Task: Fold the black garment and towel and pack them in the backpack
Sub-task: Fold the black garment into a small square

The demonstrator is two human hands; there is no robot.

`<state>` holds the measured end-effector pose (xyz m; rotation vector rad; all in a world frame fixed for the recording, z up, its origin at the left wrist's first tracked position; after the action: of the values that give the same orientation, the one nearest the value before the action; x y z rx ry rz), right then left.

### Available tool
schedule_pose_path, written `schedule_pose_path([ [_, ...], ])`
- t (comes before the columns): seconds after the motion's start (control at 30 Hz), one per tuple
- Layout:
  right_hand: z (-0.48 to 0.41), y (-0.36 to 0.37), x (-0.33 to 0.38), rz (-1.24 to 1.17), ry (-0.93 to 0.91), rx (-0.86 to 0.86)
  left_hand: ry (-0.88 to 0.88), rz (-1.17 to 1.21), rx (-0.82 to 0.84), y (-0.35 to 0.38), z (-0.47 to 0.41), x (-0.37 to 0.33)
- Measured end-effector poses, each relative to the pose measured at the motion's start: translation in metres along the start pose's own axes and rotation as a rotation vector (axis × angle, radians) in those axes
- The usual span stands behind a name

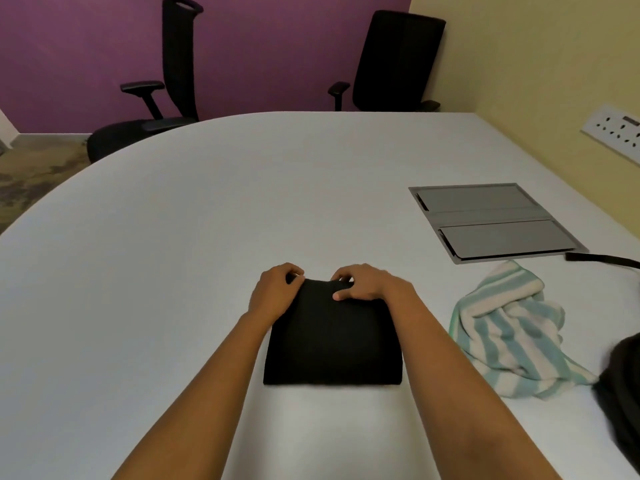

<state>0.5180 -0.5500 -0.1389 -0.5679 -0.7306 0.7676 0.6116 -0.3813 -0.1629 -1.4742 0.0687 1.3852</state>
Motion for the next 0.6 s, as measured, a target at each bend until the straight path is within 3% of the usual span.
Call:
schedule_pose_path([
  [0.13, -0.011, 0.036, -0.009, 0.122, -0.011, -0.323, 0.126, -0.335, -0.227, 0.027, 0.002, -0.004],
  [0.27, 0.007, 0.063, -0.009, -0.068, -0.053, -0.854, 0.235, -0.411, -0.239, 0.061, 0.024, -0.011],
  [0.33, 0.018, 0.076, -0.006, -0.139, -0.074, -1.017, 0.233, -0.479, -0.24, 0.073, 0.03, -0.008],
  [0.4, 0.022, 0.093, -0.005, -0.118, -0.081, -1.023, 0.189, -0.533, -0.178, 0.078, 0.032, -0.002],
  [0.6, 0.01, 0.116, -0.013, 0.019, -0.005, -0.729, 0.046, -0.547, -0.07, 0.083, 0.032, 0.013],
])
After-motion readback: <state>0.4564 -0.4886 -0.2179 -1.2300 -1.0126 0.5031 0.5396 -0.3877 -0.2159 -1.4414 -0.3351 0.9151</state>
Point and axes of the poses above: each hand's wrist, its own z-axis away from the middle knuckle, its own y-axis out of the palm, x = y × z, the point moved 1 cm from there along -z, towards the middle knuckle, and after that the axes turned 9 degrees about x, right-handed, at the moved point
